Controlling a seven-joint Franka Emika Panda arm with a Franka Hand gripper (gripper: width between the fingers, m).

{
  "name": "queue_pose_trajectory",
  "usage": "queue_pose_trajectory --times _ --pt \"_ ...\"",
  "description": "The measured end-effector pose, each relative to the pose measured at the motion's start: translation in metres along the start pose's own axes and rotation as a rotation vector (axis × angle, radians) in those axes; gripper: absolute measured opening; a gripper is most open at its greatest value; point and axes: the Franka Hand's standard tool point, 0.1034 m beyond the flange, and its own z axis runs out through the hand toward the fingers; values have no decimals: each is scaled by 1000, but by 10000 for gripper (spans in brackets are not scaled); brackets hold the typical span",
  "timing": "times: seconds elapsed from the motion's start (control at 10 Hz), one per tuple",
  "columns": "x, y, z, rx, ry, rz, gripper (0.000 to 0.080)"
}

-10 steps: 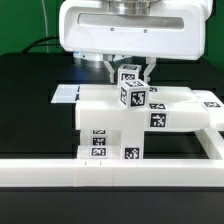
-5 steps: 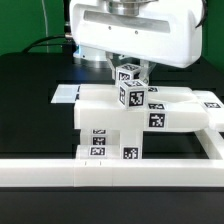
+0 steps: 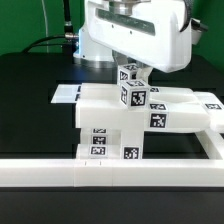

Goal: Assemble chair

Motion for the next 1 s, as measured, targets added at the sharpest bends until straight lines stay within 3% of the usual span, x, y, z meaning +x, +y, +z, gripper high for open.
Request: queue_pose_trajectory --times 0.2,0.3,0.8,1.0 --pt "-3 2 1 -13 -7 -67 531" --pt "-5 2 1 -28 -5 -135 612" --pt "-2 3 0 -26 -8 -563 649" --pt "-3 5 2 -49 5 -751 649"
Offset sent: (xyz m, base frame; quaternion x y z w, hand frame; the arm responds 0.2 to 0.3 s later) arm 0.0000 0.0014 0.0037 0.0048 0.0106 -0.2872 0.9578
